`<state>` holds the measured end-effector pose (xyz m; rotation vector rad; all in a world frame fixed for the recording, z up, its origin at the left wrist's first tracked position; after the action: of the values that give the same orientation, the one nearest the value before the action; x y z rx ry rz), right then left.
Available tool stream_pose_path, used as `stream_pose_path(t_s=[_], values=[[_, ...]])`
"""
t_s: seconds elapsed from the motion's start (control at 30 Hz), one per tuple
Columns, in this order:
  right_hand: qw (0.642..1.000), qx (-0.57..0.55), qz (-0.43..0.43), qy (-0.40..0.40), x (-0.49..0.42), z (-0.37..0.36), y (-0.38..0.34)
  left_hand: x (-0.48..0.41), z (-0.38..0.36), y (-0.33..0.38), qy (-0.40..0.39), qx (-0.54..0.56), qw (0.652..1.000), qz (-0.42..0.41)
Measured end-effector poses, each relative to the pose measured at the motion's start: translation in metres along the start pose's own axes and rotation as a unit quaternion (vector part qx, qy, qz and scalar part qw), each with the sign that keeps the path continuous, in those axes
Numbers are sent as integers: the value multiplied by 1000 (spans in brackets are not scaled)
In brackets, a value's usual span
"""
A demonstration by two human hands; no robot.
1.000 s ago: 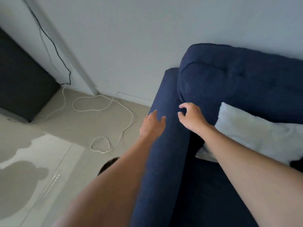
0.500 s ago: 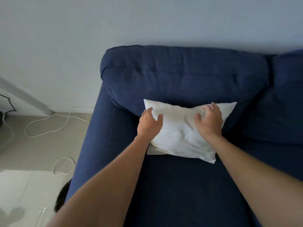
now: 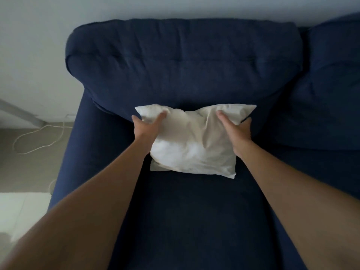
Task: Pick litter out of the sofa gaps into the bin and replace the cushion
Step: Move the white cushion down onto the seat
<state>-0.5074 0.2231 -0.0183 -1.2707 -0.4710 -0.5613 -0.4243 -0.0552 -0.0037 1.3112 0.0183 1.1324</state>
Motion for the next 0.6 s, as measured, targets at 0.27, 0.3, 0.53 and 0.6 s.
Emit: stream_pose_path(t_s=[0.27, 0.3, 0.53, 0.6], values=[[997, -79, 13, 17, 40, 14, 26, 45, 12, -32, 42, 24, 999, -11], [997, -78, 1, 10, 48, 17, 31, 54, 17, -36, 46, 24, 999, -13], [991, 38, -128, -28, 96, 51, 96, 108, 42, -92, -1, -79, 997, 23], [983, 102, -145, -49, 112, 55, 119, 126, 54, -121, -9, -76, 994, 72]])
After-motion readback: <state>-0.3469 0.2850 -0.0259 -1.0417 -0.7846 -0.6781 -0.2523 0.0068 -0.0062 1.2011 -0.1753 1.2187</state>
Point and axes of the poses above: each hand's wrist, its own x-axis away from the middle knuckle, its own z-axis out of the back of the hand, y = z × x, the point moved 7 cm from there along -x, towards the middle knuckle, and after that the axes turned 4 degrees about x, right-handed, at the moved point
